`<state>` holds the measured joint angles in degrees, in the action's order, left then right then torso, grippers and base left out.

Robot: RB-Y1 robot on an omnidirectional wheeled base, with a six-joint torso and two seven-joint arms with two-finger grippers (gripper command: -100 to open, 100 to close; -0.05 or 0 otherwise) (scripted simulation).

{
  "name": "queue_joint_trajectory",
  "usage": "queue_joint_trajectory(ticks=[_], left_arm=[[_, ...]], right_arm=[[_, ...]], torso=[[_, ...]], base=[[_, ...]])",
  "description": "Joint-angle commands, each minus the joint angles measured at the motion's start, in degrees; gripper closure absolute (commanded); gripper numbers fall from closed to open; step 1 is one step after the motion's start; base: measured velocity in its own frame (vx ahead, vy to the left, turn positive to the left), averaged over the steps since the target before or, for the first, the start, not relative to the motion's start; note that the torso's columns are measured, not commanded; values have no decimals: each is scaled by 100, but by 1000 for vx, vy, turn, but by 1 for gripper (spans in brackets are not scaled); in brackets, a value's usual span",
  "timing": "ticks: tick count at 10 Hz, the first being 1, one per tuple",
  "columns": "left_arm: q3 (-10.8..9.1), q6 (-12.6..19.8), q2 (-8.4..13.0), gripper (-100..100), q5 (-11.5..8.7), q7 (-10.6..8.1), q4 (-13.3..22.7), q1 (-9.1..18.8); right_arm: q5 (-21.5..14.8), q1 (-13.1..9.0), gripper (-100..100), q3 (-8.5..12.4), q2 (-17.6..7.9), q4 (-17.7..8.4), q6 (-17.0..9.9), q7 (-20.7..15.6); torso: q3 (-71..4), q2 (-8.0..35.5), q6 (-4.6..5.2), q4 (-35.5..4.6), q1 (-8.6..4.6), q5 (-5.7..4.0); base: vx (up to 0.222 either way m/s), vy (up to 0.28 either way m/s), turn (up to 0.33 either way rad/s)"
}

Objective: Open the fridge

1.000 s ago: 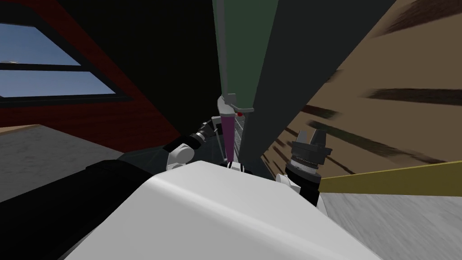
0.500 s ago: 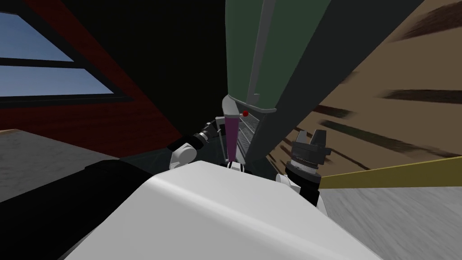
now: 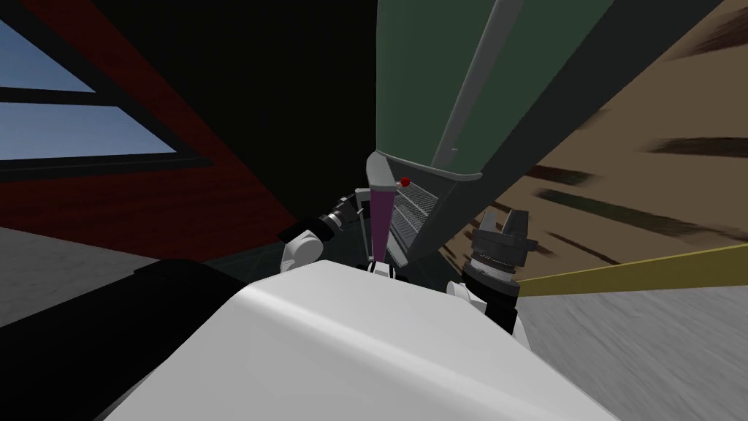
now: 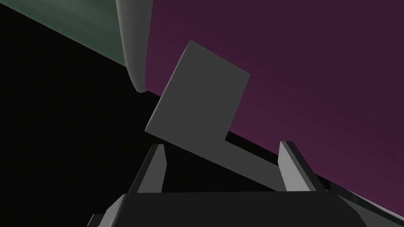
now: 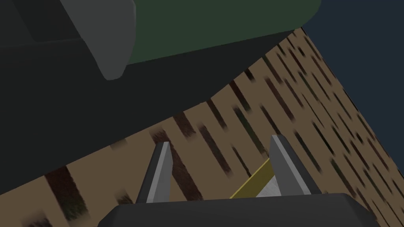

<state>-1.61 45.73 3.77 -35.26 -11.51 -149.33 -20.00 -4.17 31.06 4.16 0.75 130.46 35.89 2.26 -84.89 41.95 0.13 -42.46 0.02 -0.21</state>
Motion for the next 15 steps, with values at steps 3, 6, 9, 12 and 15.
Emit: queue_joint_trajectory(ticks=[3,6,9,12,15], left_arm=[[184,-16,124,100,-199,103,79,124],[226,5,178,100,-301,139,110,184],[312,46,285,100,-505,211,173,303],[354,66,339,100,-607,247,205,363],[440,107,446,100,-811,319,268,482]], right_arm=[[0,1,0,-2,2,1,0,0],[0,1,0,0,0,0,0,0],[0,1,0,-1,2,0,0,0],[0,1,0,-1,1,0,0,0],[0,1,0,-2,2,0,0,0]], torso=[[10,5,-6,14,-32,0],[-9,-16,2,13,-2,10],[12,8,3,10,-44,3],[35,38,23,12,-75,-6],[24,21,3,23,-46,7]], base=[[9,225,-74],[-2,302,-64],[-6,259,-70],[3,228,-59],[10,256,-82]])
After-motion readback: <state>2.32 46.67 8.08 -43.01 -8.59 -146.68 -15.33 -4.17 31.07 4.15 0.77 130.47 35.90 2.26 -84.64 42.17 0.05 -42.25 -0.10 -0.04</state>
